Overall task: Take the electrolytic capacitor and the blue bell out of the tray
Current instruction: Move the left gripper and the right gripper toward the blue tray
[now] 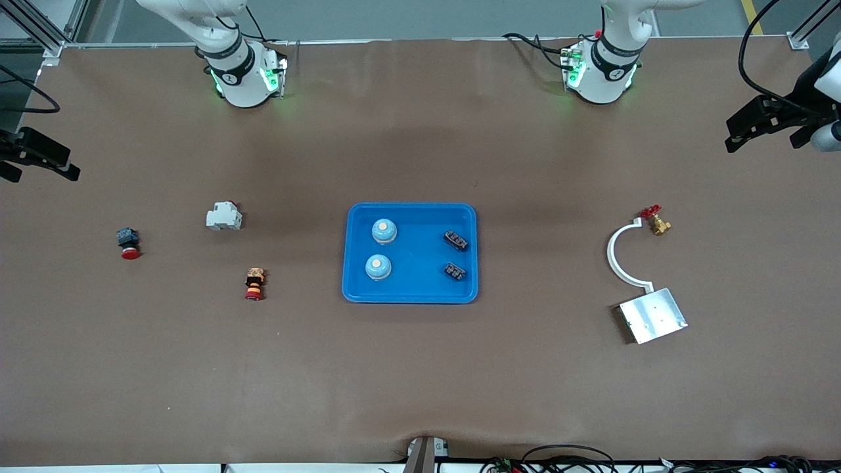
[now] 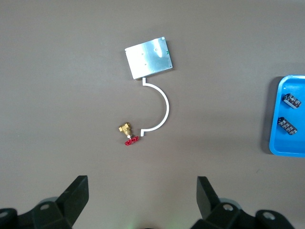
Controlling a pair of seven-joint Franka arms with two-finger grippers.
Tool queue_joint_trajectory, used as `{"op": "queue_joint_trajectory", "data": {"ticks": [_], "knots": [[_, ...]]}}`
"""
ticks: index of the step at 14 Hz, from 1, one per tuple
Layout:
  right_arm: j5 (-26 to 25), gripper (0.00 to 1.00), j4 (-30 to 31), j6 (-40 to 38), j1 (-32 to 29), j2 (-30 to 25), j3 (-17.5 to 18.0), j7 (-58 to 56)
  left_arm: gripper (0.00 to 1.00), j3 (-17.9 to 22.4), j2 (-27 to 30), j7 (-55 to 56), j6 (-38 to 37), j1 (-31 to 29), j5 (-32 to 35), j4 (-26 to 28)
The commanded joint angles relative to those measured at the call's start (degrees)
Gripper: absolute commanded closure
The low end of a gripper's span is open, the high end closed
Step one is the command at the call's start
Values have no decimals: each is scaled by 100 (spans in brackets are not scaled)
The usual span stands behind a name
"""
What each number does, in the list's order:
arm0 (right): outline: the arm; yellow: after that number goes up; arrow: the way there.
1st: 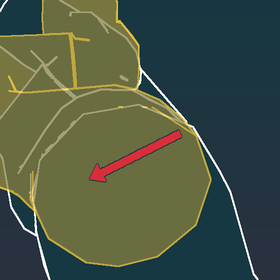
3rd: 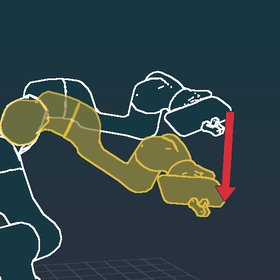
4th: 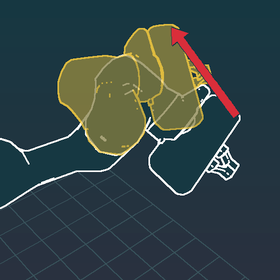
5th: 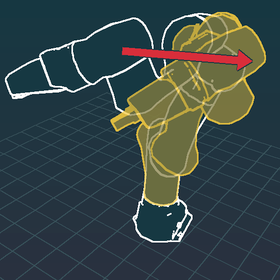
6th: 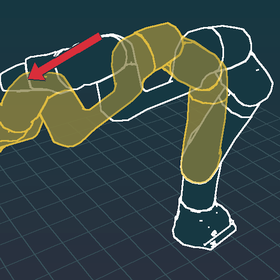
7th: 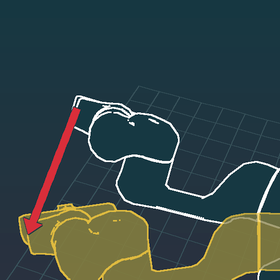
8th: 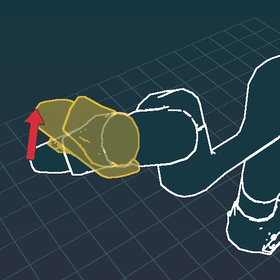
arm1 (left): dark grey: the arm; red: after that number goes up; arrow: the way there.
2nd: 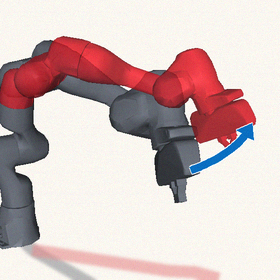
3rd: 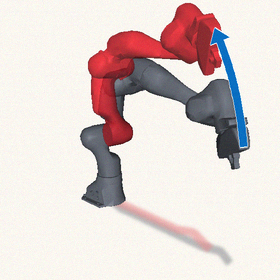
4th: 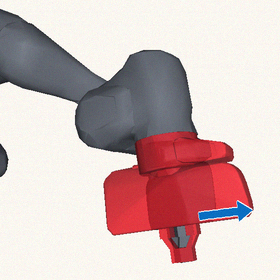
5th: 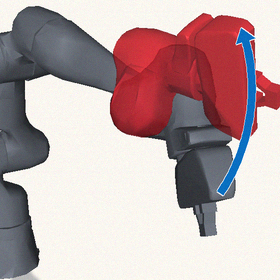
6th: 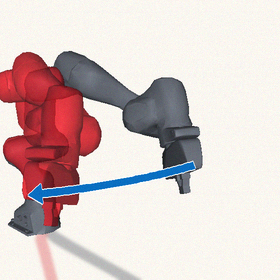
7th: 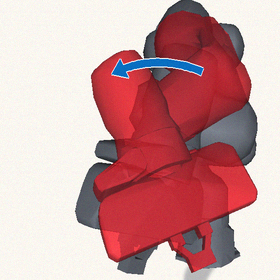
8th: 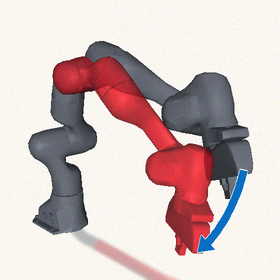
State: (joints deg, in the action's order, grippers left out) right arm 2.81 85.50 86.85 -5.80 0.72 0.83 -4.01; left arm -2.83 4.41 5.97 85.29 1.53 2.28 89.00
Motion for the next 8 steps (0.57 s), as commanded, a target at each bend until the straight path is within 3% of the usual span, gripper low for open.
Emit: {"op": "queue_joint_trajectory", "data": {"ticks": [1, 8], "knots": [[53, 0, 90, 51, 44, -81, -57, 49, 0, 2, -55, -61, -48, -3, 54, -119], [53, 0, 98, 104, 53, -81, -39, 49, 0, -7, -439, -95, 39, -3, 36, -137]]}}
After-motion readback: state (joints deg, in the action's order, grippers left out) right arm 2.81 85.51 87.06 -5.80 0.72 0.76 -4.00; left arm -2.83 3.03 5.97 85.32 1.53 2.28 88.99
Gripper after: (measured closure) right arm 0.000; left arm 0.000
